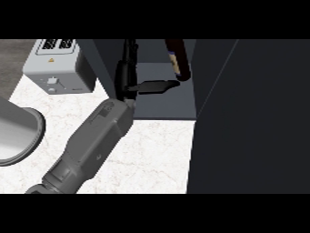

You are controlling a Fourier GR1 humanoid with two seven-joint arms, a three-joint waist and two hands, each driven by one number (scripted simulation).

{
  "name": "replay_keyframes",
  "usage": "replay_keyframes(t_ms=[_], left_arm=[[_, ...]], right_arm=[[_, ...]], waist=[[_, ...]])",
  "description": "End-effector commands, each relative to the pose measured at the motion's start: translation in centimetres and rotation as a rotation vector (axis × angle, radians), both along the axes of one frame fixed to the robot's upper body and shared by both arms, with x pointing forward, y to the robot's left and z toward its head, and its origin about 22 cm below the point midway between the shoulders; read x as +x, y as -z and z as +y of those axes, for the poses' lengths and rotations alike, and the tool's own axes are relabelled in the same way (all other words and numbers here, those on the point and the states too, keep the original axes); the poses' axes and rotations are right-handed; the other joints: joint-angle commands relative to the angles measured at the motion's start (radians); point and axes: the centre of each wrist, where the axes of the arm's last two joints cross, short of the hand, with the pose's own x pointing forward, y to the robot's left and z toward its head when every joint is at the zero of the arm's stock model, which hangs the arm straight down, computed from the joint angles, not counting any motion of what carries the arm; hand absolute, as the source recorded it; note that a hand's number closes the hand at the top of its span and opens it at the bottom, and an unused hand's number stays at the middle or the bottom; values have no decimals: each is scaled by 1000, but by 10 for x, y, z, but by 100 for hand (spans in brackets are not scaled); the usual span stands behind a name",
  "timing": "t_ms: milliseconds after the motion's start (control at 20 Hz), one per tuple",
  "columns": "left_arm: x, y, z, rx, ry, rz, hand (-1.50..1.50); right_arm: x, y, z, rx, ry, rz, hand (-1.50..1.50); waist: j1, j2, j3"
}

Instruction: Pick up the wine, place it into the cabinet and close the cabinet

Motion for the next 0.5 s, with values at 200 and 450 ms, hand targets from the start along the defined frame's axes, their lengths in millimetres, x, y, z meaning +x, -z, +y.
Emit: replay_keyframes(t_ms=[200, 450], left_arm=[[-54, 8, -12, -72, 93, -1, -150], [-97, 2, 9, -121, 86, 6, -150]], right_arm=[[-40, -36, -8, 35, -14, -67, -150], [-35, -25, -3, 40, -32, -61, -150]], waist=[[9, -4, 0], [1, 1, 1]])
